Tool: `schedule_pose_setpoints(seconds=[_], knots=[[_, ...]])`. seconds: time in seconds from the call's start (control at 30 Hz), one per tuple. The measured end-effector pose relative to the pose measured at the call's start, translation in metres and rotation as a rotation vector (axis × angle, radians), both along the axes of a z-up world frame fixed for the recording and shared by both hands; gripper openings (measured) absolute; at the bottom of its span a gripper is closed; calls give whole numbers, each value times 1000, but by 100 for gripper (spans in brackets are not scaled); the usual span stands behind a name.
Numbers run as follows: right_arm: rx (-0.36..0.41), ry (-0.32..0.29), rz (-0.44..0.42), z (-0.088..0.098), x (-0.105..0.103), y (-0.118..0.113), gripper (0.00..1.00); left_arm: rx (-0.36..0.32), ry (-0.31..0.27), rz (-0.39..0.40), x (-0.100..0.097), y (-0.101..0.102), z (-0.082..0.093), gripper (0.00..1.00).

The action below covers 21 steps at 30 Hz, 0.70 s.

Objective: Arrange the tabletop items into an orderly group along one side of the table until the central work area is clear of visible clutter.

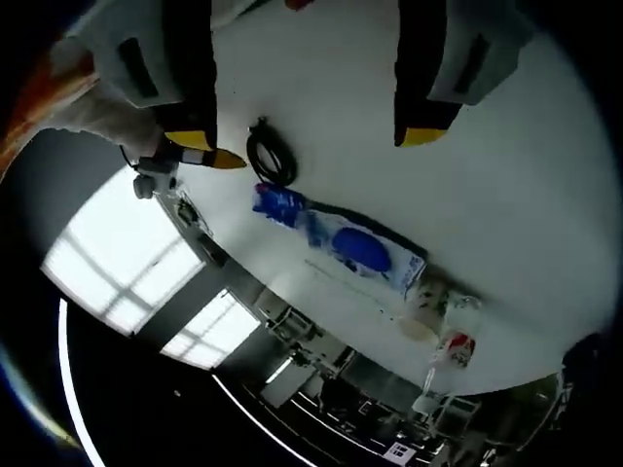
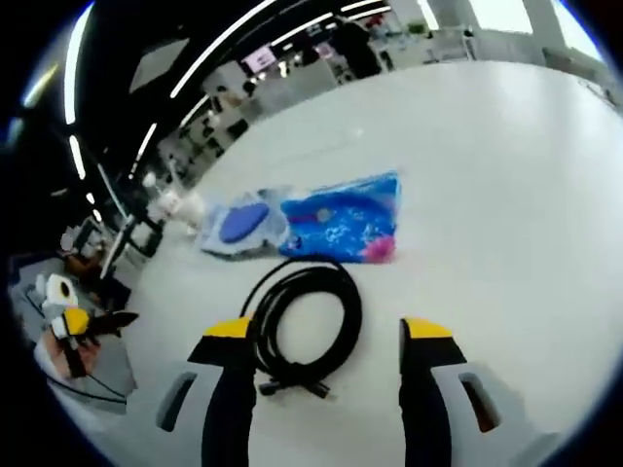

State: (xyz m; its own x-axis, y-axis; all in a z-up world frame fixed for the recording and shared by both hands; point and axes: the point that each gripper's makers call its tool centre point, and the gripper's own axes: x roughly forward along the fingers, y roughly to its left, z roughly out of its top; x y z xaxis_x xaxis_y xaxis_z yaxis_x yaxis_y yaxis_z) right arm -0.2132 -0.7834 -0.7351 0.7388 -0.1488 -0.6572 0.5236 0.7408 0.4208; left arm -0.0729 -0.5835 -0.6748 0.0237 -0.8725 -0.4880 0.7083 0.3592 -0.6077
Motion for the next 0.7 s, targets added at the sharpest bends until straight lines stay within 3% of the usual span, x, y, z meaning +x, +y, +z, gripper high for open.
schedule_pose_setpoints(seconds=[0.07, 0.33, 0.47, 0.6, 0.7], knots=[[6, 8, 13, 3, -3, 5, 63, 31, -14, -7, 7, 5, -6, 85], [18, -44, 29, 27, -12, 25, 74, 89, -81, -14, 44, 22, -10, 85], [0, -45, 41, 35, -16, 31, 75, 119, -127, -26, 63, 31, -10, 85], [30, -86, 0, 46, -20, 34, 81, 149, -161, -39, 79, 42, -3, 84], [34, -79, 4, 51, -23, 41, 82, 167, -186, -39, 92, 49, 3, 85]])
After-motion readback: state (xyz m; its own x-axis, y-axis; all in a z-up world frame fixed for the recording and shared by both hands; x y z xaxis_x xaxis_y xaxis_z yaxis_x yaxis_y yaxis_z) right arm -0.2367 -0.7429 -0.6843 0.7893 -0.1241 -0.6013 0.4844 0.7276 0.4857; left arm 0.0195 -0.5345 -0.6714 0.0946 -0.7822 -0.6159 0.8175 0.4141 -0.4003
